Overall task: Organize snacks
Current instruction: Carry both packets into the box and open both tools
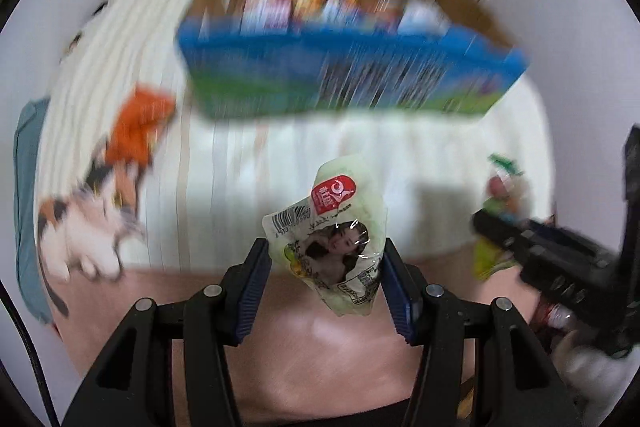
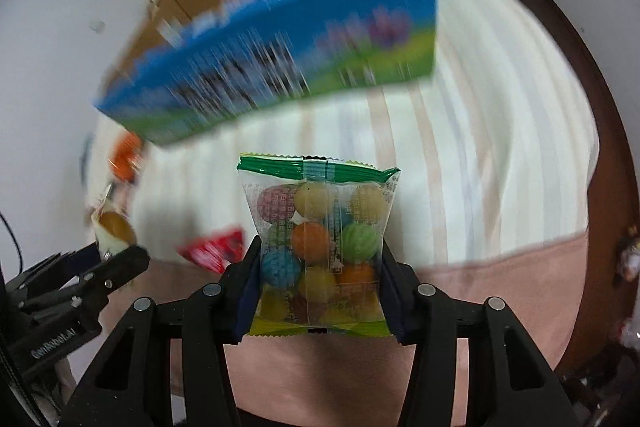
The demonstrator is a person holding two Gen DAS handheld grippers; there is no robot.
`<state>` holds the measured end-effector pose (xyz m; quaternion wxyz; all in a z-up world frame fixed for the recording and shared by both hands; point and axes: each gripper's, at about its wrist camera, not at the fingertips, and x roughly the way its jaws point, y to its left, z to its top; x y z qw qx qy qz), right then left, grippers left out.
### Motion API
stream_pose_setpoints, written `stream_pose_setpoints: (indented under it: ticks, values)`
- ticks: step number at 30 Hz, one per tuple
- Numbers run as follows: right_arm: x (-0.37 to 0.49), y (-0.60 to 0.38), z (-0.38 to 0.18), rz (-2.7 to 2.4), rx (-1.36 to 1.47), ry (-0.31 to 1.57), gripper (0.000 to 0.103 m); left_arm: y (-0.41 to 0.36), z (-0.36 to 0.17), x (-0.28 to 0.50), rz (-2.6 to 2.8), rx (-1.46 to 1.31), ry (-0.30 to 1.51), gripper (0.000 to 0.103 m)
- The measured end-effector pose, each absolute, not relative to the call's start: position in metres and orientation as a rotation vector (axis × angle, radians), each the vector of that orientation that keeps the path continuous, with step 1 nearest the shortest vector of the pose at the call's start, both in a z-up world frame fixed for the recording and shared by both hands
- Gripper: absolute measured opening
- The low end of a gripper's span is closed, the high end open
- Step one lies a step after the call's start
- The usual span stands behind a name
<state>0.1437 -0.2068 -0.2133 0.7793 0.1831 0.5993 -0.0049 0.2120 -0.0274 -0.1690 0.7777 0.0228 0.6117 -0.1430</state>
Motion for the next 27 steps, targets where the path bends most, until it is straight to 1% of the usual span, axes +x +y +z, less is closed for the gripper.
stream_pose_setpoints:
  ticks: [5, 8, 12, 16, 20, 27]
  values:
    - [0.192, -0.219, -0.155, 0.055, 0.408, 1.19, 0.054, -0.044, -0.112, 0.266, -0.378, 0.016, 1.217, 0.051]
    - [0.221, -0.228, -0.129, 0.077, 0.409, 1.143, 0.054, -0.05, -0.094, 0.305, -0.384, 0.018, 1.192, 0.052]
    - [0.275, -0.243, -0.114, 0.054, 0.381, 1.123, 0.054, -0.053, -0.092, 0.358, -0.349, 0.062, 1.19, 0.052]
    - [0.324, -0.263, -0.122, 0.019, 0.37, 1.162, 0.054, -0.05, -0.107, 0.412, -0.279, 0.108, 1.224, 0.052]
    - [0.362, -0.277, -0.139, -0.03, 0.325, 1.227, 0.054, -0.044, -0.14, 0.461, -0.206, 0.152, 1.296, 0.052]
    - [0.407, -0.287, -0.181, -0.074, 0.278, 1.317, 0.054, -0.036, -0.188, 0.505, -0.13, 0.215, 1.388, 0.053]
